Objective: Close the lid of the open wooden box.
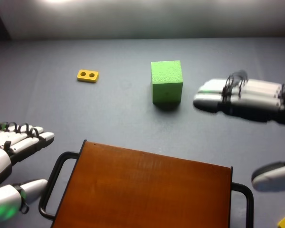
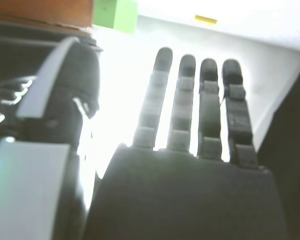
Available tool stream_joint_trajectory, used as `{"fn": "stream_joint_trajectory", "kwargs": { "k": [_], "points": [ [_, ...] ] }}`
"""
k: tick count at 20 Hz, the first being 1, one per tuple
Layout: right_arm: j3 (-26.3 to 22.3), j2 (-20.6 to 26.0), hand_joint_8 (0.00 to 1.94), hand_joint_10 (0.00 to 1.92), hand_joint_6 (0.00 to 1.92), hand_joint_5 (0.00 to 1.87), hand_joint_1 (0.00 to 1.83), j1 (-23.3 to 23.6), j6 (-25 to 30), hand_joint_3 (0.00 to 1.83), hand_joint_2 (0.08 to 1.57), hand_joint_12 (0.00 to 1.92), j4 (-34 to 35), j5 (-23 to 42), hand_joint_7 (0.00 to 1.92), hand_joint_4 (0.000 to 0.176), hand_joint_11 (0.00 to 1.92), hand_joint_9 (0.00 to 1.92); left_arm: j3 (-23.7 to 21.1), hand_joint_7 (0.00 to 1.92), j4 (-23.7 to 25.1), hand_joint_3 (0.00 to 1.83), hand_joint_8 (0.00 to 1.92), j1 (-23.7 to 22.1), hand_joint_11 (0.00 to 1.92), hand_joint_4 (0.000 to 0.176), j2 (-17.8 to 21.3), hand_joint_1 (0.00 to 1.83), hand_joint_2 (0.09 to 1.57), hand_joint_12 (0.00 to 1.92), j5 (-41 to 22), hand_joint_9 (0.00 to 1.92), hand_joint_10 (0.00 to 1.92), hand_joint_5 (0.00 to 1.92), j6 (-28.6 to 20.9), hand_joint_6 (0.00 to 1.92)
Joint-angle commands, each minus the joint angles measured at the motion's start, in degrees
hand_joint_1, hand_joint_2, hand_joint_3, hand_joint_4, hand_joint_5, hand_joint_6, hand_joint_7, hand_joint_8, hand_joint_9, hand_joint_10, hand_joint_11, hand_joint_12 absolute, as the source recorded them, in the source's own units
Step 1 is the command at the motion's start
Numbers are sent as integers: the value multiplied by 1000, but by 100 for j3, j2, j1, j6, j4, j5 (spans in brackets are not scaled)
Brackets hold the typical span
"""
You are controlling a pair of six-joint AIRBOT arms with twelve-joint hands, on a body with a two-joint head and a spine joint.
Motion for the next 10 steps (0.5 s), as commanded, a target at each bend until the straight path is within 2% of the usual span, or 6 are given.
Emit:
{"fn": "stream_joint_trajectory", "kwargs": {
  "k": [1, 3, 6, 8, 9, 10],
  "points": [
    [1, -27, 0, 0, 0, 0, 346, 27, -62, 0, 1056, 3, 363, 775, 0, 176, 8, 0, 15, 104, 42, 0, 5, -18, 89, 0, -1, 136, 1421, 22, -643, 88, 10, 150, -45, 4],
    [38, -21, 0, 0, 0, 0, 363, 27, -181, 7, 1091, 0, 513, 844, 0, 176, 0, 0, 35, 94, 24, 0, 1, -16, 80, 0, 25, 139, 1424, 18, -698, 84, 6, 130, -54, 0],
    [56, -59, 0, 0, 0, 1, 490, 27, -440, 7, 1114, 7, 833, 985, 0, 156, 16, 0, 102, 130, 4, 0, 8, -119, 139, 0, 59, 199, 1419, 44, -1033, 141, 17, 149, -115, 5],
    [121, -126, 0, 0, 8, 24, 580, 27, -576, 0, 1093, 0, 1068, 1111, 0, 175, 1, 0, 123, 159, -8, 0, 9, -228, 200, 0, 132, 290, 1404, 84, -1442, 189, 20, 180, -144, 8],
    [139, -143, 0, 0, 4, 17, 552, 27, -635, 8, 1123, 0, 1164, 1156, 0, 163, 0, 0, 133, 159, -8, 0, 7, -297, 195, 0, 156, 295, 1393, 88, -1592, 185, 14, 181, -147, 6],
    [159, -163, 0, 0, 0, 8, 492, 27, -754, 0, 1100, 0, 1352, 1279, 0, 173, 0, 0, 168, 160, 29, 48, 1, -456, 38, 0, 184, 311, 1358, 414, -1883, 193, 2, 189, -166, 0]
  ]
}}
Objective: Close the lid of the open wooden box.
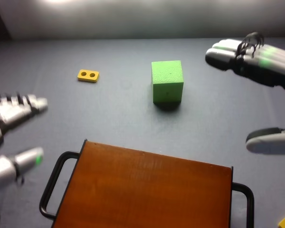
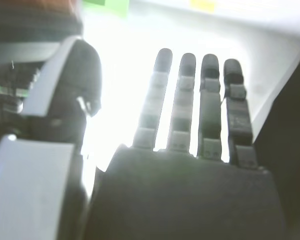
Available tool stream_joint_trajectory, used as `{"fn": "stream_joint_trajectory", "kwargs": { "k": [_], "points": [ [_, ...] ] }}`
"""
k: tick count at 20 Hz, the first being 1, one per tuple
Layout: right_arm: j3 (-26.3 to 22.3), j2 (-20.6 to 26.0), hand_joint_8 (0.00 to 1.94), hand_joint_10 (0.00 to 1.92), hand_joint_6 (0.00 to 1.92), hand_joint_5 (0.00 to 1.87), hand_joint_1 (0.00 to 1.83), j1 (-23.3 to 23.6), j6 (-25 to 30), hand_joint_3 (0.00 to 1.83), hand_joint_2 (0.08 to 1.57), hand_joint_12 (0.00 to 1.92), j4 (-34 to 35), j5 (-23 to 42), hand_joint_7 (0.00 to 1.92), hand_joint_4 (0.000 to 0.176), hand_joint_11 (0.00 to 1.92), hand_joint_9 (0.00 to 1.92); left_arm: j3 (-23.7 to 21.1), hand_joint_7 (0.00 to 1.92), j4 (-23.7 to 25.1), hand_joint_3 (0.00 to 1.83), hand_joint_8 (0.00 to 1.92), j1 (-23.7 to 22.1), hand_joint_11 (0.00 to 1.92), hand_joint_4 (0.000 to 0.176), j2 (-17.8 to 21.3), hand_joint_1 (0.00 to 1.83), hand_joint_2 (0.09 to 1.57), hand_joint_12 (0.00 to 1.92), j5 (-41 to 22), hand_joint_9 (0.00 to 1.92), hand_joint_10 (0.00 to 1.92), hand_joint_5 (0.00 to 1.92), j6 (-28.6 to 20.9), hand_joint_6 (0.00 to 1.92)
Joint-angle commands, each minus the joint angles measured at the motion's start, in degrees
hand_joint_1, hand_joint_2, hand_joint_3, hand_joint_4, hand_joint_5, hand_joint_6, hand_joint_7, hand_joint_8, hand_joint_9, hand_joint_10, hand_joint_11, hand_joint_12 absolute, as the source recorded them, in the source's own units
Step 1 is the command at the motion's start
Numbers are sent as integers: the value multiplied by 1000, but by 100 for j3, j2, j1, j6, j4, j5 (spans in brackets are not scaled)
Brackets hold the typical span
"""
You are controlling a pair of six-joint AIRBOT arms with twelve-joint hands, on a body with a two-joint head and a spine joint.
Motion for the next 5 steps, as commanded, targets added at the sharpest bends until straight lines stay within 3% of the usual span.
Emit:
{"fn": "stream_joint_trajectory", "kwargs": {
  "k": [1, 2, 3, 4, 5],
  "points": [
    [17, -25, 0, 0, 4, 17, 469, 36, -20, 0, 1099, 0, 352, 887, 0, 175, 0, 0, 35, 214, 88, 23, 5, -120, 7, 0, 51, 361, 1353, 759, -1036, 246, 10, 233, -46, 4],
    [24, -37, 0, 0, 2, 15, 551, 36, -70, 0, 1052, 0, 512, 1032, 0, 127, 0, 0, 87, 241, 163, 12, 8, -290, 1, 0, 53, 425, 1356, 923, -1229, 261, 9, 255, -100, 6],
    [28, -42, 0, 0, 0, 11, 517, 36, -123, 0, 1020, 0, 635, 1156, 0, 88, 0, 0, 129, 223, 231, 3, 5, -432, 0, 0, 52, 501, 1345, 1049, -1354, 243, 6, 270, -148, 7],
    [30, -49, 0, 0, 1, 13, 465, 36, -232, 0, 1026, 26, 794, 1297, 0, 69, 58, 0, 175, 182, 306, 8, 2, -592, 0, 0, 47, 468, 1362, 1059, -1489, 212, 2, 245, -194, 2],
    [34, -53, 4, 10, 1, 31, 264, 36, -306, 1, 1201, 105, 905, 1422, 72, 48, 129, 74, 219, 194, 372, 4, 5, -698, 0, 0, 33, 491, 1358, 1160, -1626, 240, 12, 235, -279, 2]
  ]
}}
